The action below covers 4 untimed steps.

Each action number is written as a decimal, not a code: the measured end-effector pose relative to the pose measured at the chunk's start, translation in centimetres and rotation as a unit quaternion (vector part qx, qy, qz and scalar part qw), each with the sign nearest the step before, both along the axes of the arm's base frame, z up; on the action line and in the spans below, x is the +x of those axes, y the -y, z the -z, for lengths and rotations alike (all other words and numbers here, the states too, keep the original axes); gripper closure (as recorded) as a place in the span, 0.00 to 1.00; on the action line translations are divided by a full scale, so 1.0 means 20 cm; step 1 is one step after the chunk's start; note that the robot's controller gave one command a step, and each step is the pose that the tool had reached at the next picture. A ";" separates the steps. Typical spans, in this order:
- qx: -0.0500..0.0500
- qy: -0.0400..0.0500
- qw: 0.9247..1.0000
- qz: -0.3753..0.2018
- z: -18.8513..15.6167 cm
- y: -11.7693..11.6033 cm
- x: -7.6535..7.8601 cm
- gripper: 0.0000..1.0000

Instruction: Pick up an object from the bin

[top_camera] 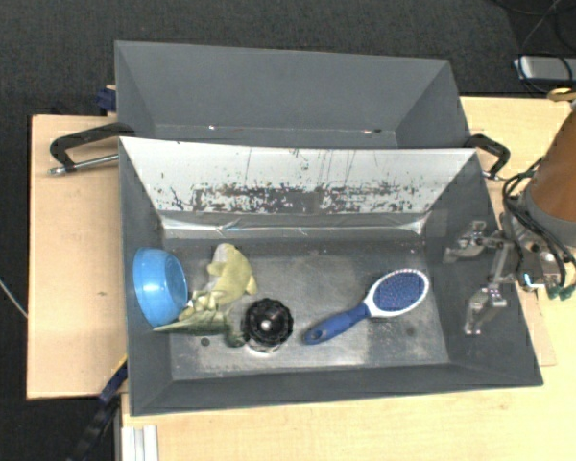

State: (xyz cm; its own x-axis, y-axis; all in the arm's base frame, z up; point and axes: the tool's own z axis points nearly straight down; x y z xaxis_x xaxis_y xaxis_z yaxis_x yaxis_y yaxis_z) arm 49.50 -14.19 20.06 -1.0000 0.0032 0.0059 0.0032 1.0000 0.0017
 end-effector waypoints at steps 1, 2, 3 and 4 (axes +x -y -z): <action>-0.003 0.016 0.999 -0.049 0.55 -0.16 0.13 0.00; -0.001 0.008 0.999 0.032 0.64 -0.35 0.20 0.00; -0.001 0.011 0.999 0.032 0.63 -0.35 0.22 1.00; -0.001 0.009 1.000 0.025 0.09 -0.38 0.20 1.00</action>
Offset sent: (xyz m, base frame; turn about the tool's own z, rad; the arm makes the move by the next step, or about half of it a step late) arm 0.0219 0.0365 -0.1306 -0.1011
